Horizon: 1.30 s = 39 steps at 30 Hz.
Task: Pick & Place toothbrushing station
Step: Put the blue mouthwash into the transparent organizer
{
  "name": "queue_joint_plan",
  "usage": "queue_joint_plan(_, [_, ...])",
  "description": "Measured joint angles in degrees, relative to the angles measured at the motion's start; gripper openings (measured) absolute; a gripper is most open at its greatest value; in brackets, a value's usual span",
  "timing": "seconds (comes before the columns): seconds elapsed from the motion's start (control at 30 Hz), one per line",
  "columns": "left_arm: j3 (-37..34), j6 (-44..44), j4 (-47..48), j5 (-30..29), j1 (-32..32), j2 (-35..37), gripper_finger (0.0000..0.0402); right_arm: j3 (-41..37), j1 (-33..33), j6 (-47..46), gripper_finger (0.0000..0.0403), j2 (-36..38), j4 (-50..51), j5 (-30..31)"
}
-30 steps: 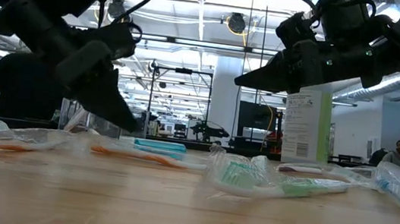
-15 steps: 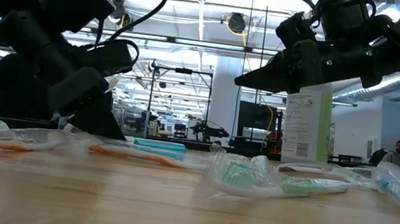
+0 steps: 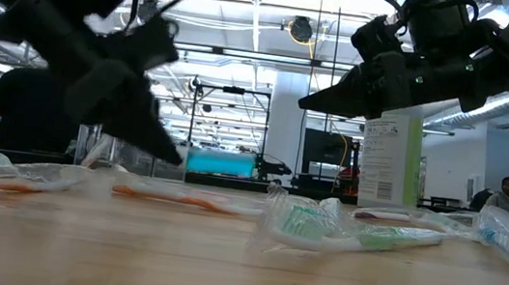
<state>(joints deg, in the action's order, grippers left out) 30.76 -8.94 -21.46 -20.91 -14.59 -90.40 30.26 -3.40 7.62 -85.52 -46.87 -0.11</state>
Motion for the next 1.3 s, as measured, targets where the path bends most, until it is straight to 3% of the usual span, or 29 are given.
queue_joint_plan(0.17, [11.5, 10.8, 24.8, -0.9, 0.7, 7.6, 0.009, 0.0, 0.0, -0.6, 0.0004, 0.0, 0.2, 0.0])
queue_joint_plan(0.37, [31.1, 20.3, 58.4, -8.5, 4.3, 9.9, 0.0092, 0.0, 0.0, -0.8, 0.0004, 0.0, 0.4, 0.0])
queue_joint_plan(0.53, [41.1, 30.1, 73.4, -9.0, 10.1, 9.1, 0.0096, 0.0, 0.0, -0.8, 0.0004, 0.0, 0.4, 0.0])
queue_joint_plan(0.8, [40.9, 46.0, 84.5, -11.5, 21.5, 9.1, 0.0094, 0.0, 0.0, -0.7, 0.0004, 0.0, 0.4, 0.0])
queue_joint_plan(1.0, [37.3, 63.0, 84.4, -17.9, 26.8, 8.9, 0.0094, 0.0, 0.0, -0.7, 0.0004, 0.0, 0.4, 0.0])
queue_joint_plan(1.3, [32.3, 74.4, 83.8, -18.9, 30.1, 8.9, 0.0093, 0.0, 0.0, -0.7, 0.0004, 0.0, 0.4, 0.0])
